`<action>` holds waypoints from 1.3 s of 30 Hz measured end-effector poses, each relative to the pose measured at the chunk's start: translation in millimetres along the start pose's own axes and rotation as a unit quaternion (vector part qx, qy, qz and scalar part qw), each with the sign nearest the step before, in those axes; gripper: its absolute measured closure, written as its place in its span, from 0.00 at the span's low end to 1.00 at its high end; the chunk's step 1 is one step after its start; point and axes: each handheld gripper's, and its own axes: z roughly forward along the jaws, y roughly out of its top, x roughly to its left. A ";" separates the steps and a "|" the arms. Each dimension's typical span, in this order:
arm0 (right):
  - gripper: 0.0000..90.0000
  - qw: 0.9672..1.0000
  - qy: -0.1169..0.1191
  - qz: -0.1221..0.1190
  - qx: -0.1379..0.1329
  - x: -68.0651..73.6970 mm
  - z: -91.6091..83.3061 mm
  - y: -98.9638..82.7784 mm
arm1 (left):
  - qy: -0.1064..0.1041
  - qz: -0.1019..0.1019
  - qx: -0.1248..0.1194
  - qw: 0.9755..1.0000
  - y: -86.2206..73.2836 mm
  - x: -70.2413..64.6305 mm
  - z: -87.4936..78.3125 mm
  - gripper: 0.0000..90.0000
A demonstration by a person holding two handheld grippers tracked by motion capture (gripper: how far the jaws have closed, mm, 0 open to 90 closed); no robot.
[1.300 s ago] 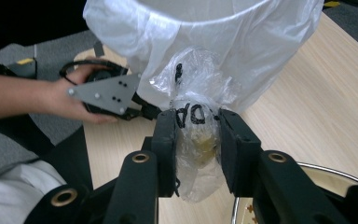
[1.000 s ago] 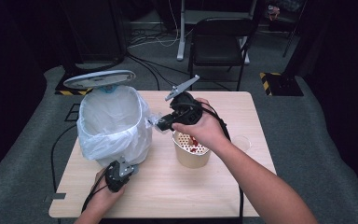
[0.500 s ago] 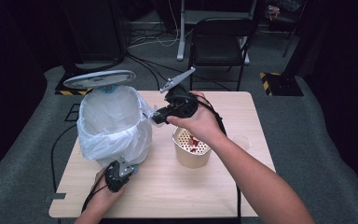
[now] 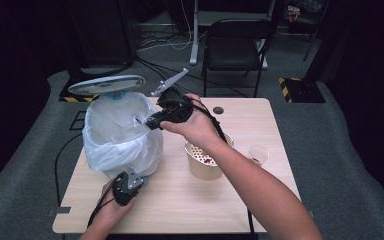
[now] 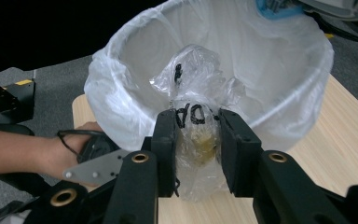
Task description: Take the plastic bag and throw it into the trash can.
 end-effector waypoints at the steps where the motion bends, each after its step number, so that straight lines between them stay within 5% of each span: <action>1: 0.77 1.000 0.001 -0.001 -0.003 1.1 3.7 2.5 | -0.001 0.000 -0.002 1.000 -0.2 0.1 0.1 1.00; 16: 0.76 1.000 -0.008 -0.013 -0.006 9.1 39.5 22.8 | 0.001 0.001 0.000 1.000 0.0 -0.1 0.0 1.00; 39: 0.73 1.000 -0.022 0.005 -0.005 10.8 86.2 35.3 | 0.004 -0.005 -0.011 1.000 -0.9 -0.3 1.7 1.00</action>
